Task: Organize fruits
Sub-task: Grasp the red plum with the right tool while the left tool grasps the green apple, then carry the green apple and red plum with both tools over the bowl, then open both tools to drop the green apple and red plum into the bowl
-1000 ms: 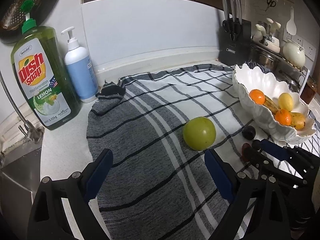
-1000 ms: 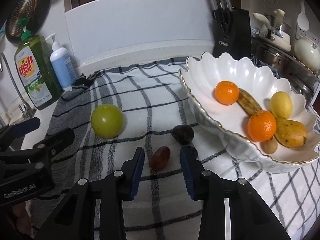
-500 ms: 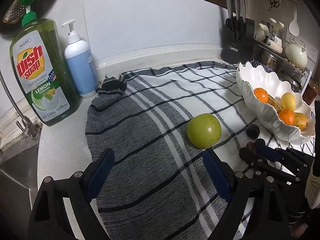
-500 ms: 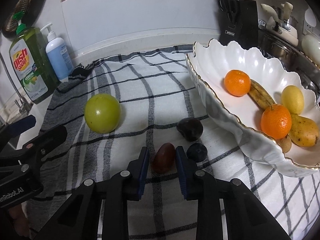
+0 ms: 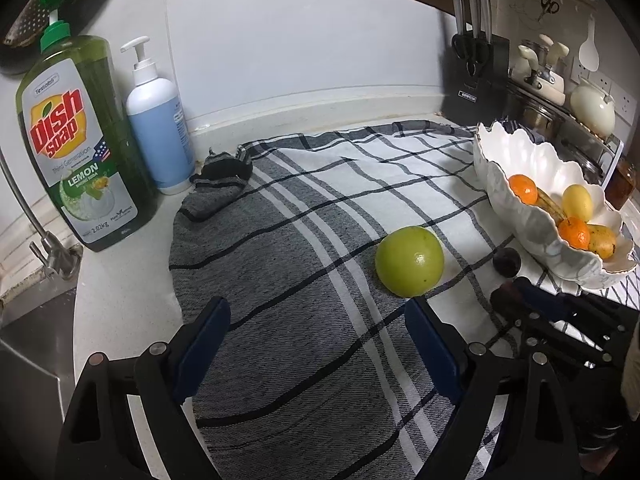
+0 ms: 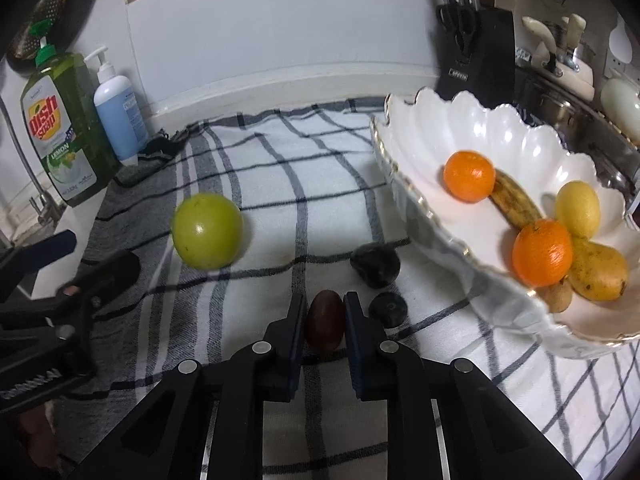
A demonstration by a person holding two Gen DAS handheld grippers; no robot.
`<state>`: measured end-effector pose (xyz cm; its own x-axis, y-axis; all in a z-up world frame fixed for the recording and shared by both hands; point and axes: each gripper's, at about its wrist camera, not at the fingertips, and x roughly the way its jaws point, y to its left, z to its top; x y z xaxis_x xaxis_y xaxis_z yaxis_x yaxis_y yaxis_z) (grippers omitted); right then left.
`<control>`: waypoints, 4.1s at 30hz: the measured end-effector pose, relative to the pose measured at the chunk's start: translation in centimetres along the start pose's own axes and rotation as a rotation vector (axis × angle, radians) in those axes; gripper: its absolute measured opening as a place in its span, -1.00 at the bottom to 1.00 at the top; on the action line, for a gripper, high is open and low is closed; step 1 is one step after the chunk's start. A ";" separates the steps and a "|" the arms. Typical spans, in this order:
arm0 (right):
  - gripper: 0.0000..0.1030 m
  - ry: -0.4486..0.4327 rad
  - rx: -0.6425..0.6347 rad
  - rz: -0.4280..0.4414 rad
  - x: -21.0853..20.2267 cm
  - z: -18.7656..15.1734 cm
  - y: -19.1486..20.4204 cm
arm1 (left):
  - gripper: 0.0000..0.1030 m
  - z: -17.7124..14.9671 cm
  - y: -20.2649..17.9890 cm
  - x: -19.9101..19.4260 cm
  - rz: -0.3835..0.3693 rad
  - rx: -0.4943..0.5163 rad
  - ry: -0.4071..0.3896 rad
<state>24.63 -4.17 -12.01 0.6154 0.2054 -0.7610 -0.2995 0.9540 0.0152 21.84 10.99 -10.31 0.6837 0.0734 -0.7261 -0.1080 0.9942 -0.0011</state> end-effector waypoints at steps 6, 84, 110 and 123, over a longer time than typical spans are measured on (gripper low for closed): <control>-0.61 -0.055 0.006 -0.005 -1.8 1.3 -0.4 | 0.69 1.0 -0.9 0.7 -0.035 0.015 0.009; -0.61 -0.247 0.183 -0.112 -13.5 0.2 -9.9 | -0.08 4.6 -13.1 -7.3 -0.265 0.190 -0.112; -0.61 -0.184 0.241 -0.151 -9.0 2.3 -16.4 | -0.08 8.3 -18.4 -1.1 -0.308 0.230 -0.054; -0.61 -0.153 0.230 -0.121 -4.9 4.5 -17.8 | -0.08 9.6 -19.2 3.1 -0.294 0.234 -0.006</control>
<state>30.17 -21.20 -5.62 0.7445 0.1013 -0.6599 -0.0550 0.9944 0.0905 32.95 -7.08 -5.93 0.6656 -0.2182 -0.7137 0.2609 0.9640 -0.0514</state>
